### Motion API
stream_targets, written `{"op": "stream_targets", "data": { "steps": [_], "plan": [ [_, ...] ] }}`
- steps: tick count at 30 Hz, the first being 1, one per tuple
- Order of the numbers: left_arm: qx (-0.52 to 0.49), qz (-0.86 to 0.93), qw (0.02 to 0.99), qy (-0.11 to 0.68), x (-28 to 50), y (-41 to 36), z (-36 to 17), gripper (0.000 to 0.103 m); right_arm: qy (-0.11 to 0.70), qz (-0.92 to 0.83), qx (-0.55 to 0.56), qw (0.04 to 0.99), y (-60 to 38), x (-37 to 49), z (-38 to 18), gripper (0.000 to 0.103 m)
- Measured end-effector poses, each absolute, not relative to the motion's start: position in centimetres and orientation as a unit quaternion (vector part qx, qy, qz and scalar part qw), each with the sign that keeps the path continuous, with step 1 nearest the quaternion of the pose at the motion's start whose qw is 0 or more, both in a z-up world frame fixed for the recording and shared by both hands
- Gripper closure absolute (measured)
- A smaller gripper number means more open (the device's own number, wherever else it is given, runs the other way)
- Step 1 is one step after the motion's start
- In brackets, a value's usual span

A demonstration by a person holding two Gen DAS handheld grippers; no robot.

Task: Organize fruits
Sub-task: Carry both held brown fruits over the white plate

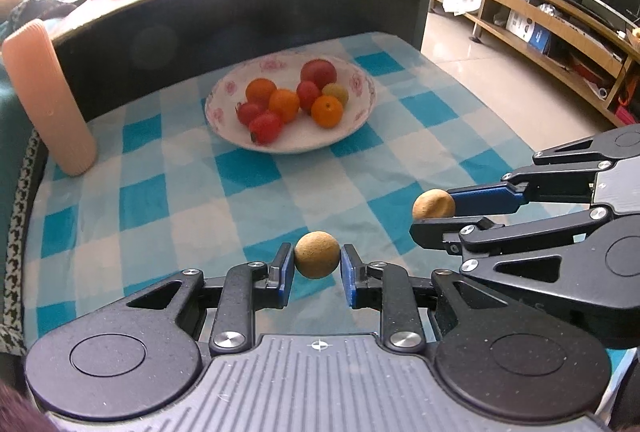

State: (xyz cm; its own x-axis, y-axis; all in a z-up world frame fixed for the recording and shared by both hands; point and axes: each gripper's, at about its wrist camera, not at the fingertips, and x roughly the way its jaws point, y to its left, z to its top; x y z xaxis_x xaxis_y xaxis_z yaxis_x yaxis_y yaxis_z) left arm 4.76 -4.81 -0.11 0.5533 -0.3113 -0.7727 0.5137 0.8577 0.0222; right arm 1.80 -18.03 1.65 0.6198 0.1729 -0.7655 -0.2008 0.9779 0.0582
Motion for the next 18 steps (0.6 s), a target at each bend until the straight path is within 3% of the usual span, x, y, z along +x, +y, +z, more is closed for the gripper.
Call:
{"op": "stream_targets", "data": {
  "steps": [18],
  "plan": [
    [0.117,-0.233,0.882,0.392,6.2,-5.6,1.4,0.072,0.408,0.095,-0.010,0.908,-18.5,2.9,2.7,0.060]
  ]
}}
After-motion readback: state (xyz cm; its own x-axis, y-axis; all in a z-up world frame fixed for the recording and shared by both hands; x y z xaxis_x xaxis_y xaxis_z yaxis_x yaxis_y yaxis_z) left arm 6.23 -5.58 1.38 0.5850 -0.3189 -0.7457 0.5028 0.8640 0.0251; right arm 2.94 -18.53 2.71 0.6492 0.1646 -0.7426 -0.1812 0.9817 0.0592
